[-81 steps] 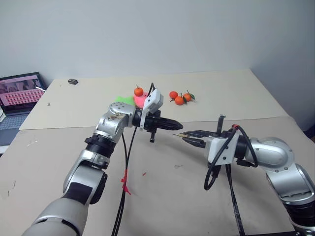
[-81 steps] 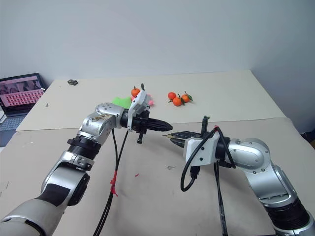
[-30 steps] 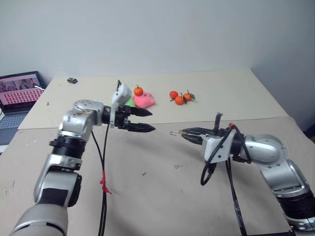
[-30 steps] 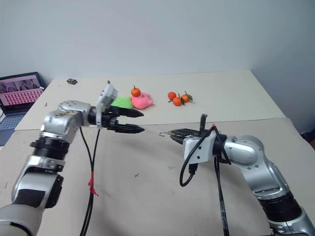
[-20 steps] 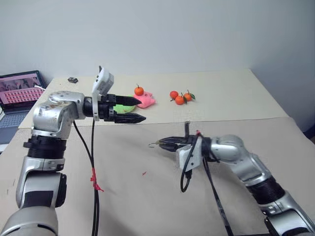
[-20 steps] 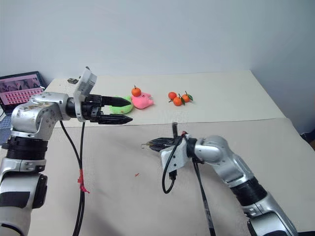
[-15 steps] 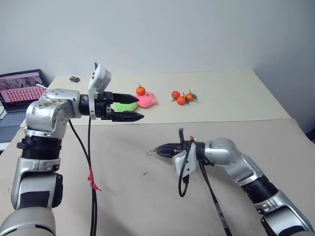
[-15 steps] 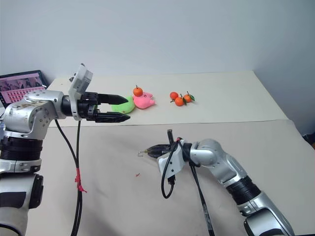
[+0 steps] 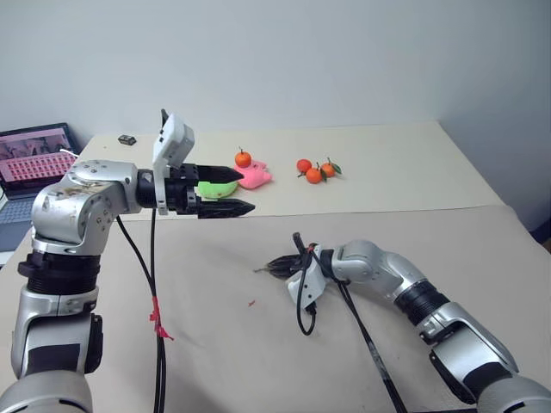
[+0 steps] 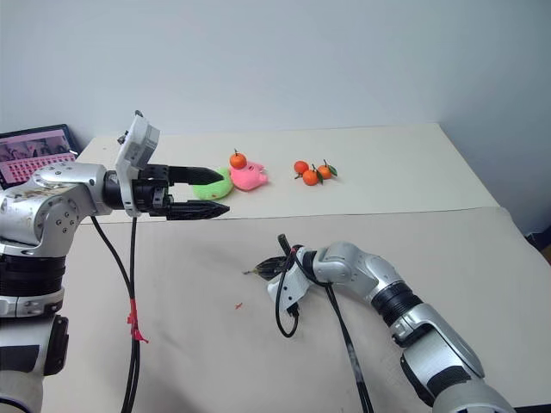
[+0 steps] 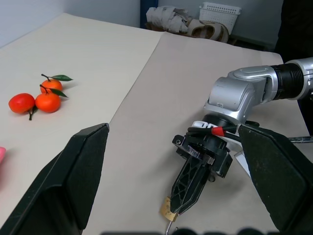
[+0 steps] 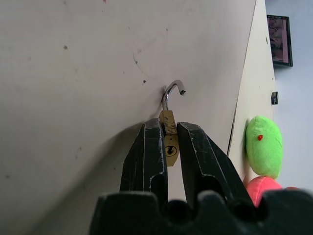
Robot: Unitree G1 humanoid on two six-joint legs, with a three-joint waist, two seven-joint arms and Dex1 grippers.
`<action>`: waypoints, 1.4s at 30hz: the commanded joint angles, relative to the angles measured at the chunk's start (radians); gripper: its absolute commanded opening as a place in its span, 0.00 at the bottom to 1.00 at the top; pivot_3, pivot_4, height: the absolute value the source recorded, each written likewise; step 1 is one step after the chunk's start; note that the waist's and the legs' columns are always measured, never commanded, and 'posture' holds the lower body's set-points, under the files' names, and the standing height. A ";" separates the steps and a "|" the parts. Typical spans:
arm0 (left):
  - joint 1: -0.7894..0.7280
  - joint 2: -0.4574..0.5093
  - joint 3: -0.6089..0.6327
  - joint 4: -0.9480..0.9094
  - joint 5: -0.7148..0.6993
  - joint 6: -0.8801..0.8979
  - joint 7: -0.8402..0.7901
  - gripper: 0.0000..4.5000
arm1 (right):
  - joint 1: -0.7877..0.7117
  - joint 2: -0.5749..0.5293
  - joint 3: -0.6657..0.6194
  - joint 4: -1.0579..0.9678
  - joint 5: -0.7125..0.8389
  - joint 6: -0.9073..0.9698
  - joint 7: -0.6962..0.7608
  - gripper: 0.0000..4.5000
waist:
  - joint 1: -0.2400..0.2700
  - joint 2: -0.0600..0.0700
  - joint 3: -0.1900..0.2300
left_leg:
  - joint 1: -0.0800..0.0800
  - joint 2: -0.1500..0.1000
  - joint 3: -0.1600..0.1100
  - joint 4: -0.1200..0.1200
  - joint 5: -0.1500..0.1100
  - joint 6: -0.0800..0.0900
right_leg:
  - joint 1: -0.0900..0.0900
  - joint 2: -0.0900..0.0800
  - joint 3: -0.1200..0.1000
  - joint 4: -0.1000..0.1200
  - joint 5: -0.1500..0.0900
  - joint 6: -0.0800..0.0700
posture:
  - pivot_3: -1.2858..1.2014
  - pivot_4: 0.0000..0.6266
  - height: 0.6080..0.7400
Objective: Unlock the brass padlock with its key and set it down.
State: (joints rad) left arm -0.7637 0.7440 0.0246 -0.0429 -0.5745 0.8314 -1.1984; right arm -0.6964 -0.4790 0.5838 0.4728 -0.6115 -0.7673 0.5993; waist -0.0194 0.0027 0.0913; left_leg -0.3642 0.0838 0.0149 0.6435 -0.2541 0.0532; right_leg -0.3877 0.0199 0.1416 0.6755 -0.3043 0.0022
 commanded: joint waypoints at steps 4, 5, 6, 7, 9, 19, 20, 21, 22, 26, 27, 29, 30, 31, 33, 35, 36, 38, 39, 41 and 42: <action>-0.023 -0.012 0.002 0.005 -0.013 -0.034 -0.002 1.00 | -0.027 -0.047 -0.037 -0.022 0.035 -0.028 0.013 0.51 | 0.001 0.000 0.000 | 0.000 0.000 -0.001 0.000 0.000 0.000 | 0.000 0.000 0.000 0.002 0.000 0.000 | 0.52 0.24 0.40; -0.026 -0.015 -0.003 0.013 -0.010 -0.040 -0.005 1.00 | -0.023 -0.066 -0.047 -0.030 0.045 -0.031 0.017 0.58 | 0.001 0.000 0.000 | 0.000 0.000 -0.001 0.000 0.000 0.000 | 0.000 0.000 0.000 0.002 0.000 0.000 | 0.52 0.24 0.40; -0.028 -0.018 -0.006 0.018 -0.008 -0.046 -0.007 1.00 | -0.020 -0.078 -0.052 -0.035 0.052 -0.034 0.019 0.68 | 0.003 0.000 0.000 | 0.000 -0.001 -0.001 0.000 0.000 0.000 | 0.000 0.000 0.000 0.002 0.000 0.000 | 0.52 0.24 0.40; -0.033 -0.024 -0.012 0.030 -0.005 -0.054 -0.011 1.00 | -0.012 -0.105 -0.063 -0.048 0.065 -0.039 0.025 0.74 | 0.004 0.000 0.000 | -0.001 -0.001 -0.001 0.000 0.000 0.000 | 0.000 0.000 0.000 0.002 0.000 0.000 | 0.52 0.24 0.40; -0.040 -0.035 -0.021 0.047 -0.002 -0.063 -0.016 1.00 | 0.003 -0.147 -0.079 -0.069 0.091 -0.046 0.034 0.90 | 0.006 0.000 0.000 | -0.002 -0.001 -0.002 0.000 0.000 0.000 | 0.000 0.000 -0.001 0.002 0.000 0.000 | 0.52 0.24 0.40; 0.011 -0.040 -0.062 0.037 0.017 -0.099 -0.043 1.00 | 0.187 -0.380 -0.266 -0.255 0.490 0.172 0.246 0.99 | -0.005 0.000 0.000 | -0.005 -0.002 -0.003 0.001 0.000 0.000 | 0.001 -0.001 0.000 0.000 0.000 0.000 | 0.52 0.24 0.40; 0.024 -0.036 -0.057 0.030 0.020 -0.109 -0.043 1.00 | 0.219 -0.396 -0.303 -0.311 0.593 0.310 0.297 0.99 | -0.007 0.000 0.000 | -0.005 -0.002 -0.003 0.000 0.000 0.000 | 0.001 -0.001 0.000 0.000 0.000 0.000 | 0.52 0.24 0.40; 0.036 -0.032 -0.050 0.025 0.022 -0.115 -0.041 1.00 | 0.246 -0.414 -0.334 -0.363 0.682 0.437 0.341 0.99 | -0.009 0.000 0.000 | -0.005 -0.002 -0.003 0.000 0.000 0.000 | 0.002 0.000 0.000 0.000 -0.001 0.000 | 0.52 0.24 0.40; 0.048 -0.028 -0.045 0.018 0.024 -0.123 -0.041 1.00 | 0.272 -0.436 -0.359 -0.414 0.753 0.552 0.384 0.99 | -0.010 0.000 0.000 | -0.005 -0.001 -0.003 0.000 0.000 -0.001 | 0.003 0.000 0.000 0.000 -0.001 0.000 | 0.52 0.24 0.40; 0.123 -0.015 -0.035 -0.032 0.051 -0.185 -0.011 1.00 | 0.399 -0.556 -0.495 -0.668 1.075 1.019 0.464 0.99 | -0.004 0.002 0.001 | -0.005 -0.001 -0.004 -0.001 0.001 -0.001 | 0.004 0.000 -0.001 -0.003 -0.001 0.000 | 0.52 0.24 0.40; 0.141 -0.022 -0.016 -0.050 0.044 -0.188 0.016 1.00 | 0.420 -0.570 -0.543 -0.714 1.151 1.119 0.447 0.99 | -0.004 0.001 0.001 | -0.005 -0.001 -0.004 -0.001 0.000 0.000 | 0.004 0.000 -0.001 -0.004 -0.001 0.000 | 0.52 0.24 0.40; 0.169 -0.044 0.030 -0.078 0.020 -0.186 0.070 1.00 | 0.454 -0.594 -0.615 -0.777 1.251 1.254 0.436 0.99 | -0.002 0.000 0.002 | -0.005 -0.001 -0.004 -0.001 0.000 0.000 | 0.005 0.000 -0.001 -0.008 -0.001 0.000 | 0.52 0.24 0.40; 0.182 -0.043 0.045 -0.094 0.010 -0.170 0.089 1.00 | 0.462 -0.597 -0.641 -0.790 1.268 1.292 0.424 0.99 | -0.001 -0.001 0.003 | -0.005 -0.001 -0.004 -0.001 0.000 0.000 | 0.006 0.000 -0.001 -0.009 -0.001 0.001 | 0.52 0.24 0.40; 0.198 -0.044 0.059 -0.114 0.004 -0.159 0.114 1.00 | 0.459 -0.585 -0.667 -0.791 1.288 1.331 0.398 0.99 | -0.001 -0.002 0.003 | -0.005 -0.001 -0.004 -0.001 0.000 0.000 | 0.006 0.000 -0.001 -0.010 -0.002 0.002 | 0.52 0.24 0.40; 0.221 -0.043 0.075 -0.144 -0.005 -0.146 0.151 1.00 | 0.454 -0.567 -0.702 -0.797 1.310 1.385 0.362 0.99 | -0.001 -0.003 0.004 | -0.004 -0.001 -0.004 -0.001 0.000 0.000 | 0.007 -0.001 -0.001 -0.011 -0.004 0.008 | 0.52 0.24 0.40; 0.250 -0.045 0.102 -0.177 -0.017 -0.130 0.190 1.00 | 0.459 -0.552 -0.729 -0.813 1.326 1.424 0.336 0.99 | 0.000 -0.003 0.004 | -0.003 -0.001 -0.004 -0.001 0.000 0.000 | 0.008 -0.001 -0.001 -0.011 -0.003 0.008 | 0.52 0.24 0.40; 0.267 -0.045 0.114 -0.189 -0.016 -0.126 0.212 1.00 | 0.459 -0.539 -0.741 -0.817 1.330 1.438 0.318 0.99 | 0.000 -0.003 0.004 | -0.003 -0.002 -0.004 -0.001 0.000 0.000 | 0.008 -0.002 -0.001 -0.011 -0.003 0.008 | 0.52 0.24 0.40; 0.286 -0.044 0.124 -0.201 -0.009 -0.128 0.245 1.00 | 0.457 -0.518 -0.756 -0.818 1.333 1.458 0.295 0.99 | 0.002 -0.003 0.004 | -0.003 -0.002 -0.004 -0.002 0.000 0.000 | 0.008 -0.001 -0.001 -0.012 -0.004 0.009 | 0.52 0.24 0.40; 0.291 -0.041 0.125 -0.206 -0.010 -0.130 0.253 1.00 | 0.458 -0.512 -0.762 -0.824 1.333 1.467 0.290 0.99 | 0.004 -0.003 0.004 | -0.004 -0.002 -0.004 -0.003 0.000 0.000 | 0.008 -0.001 -0.001 -0.012 -0.004 0.008 | 0.52 0.24 0.40; 0.291 -0.044 0.112 -0.220 -0.009 -0.132 0.269 1.00 | 0.457 -0.497 -0.762 -0.806 1.305 1.460 0.280 0.99 | 0.006 -0.002 0.004 | -0.004 -0.001 -0.004 -0.003 0.000 0.000 | 0.006 -0.001 -0.001 -0.012 -0.003 0.008 | 0.52 0.24 0.40; 0.290 -0.045 0.105 -0.224 -0.009 -0.135 0.272 1.00 | 0.457 -0.493 -0.760 -0.800 1.297 1.456 0.280 0.99 | 0.007 -0.002 0.004 | -0.004 -0.002 -0.004 -0.003 0.000 0.000 | 0.004 -0.001 -0.001 -0.012 -0.003 0.008 | 0.52 0.24 0.40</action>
State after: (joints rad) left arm -0.4626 0.6959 0.1163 -0.2284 -0.5751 0.7020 -0.9396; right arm -0.2278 -0.9767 -0.1396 -0.3169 0.6884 0.6916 0.8849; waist -0.0128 0.0007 0.0951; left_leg -0.3682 0.0822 0.0105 0.6409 -0.2541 0.0531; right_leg -0.3842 0.0183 0.1402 0.6633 -0.3071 0.0093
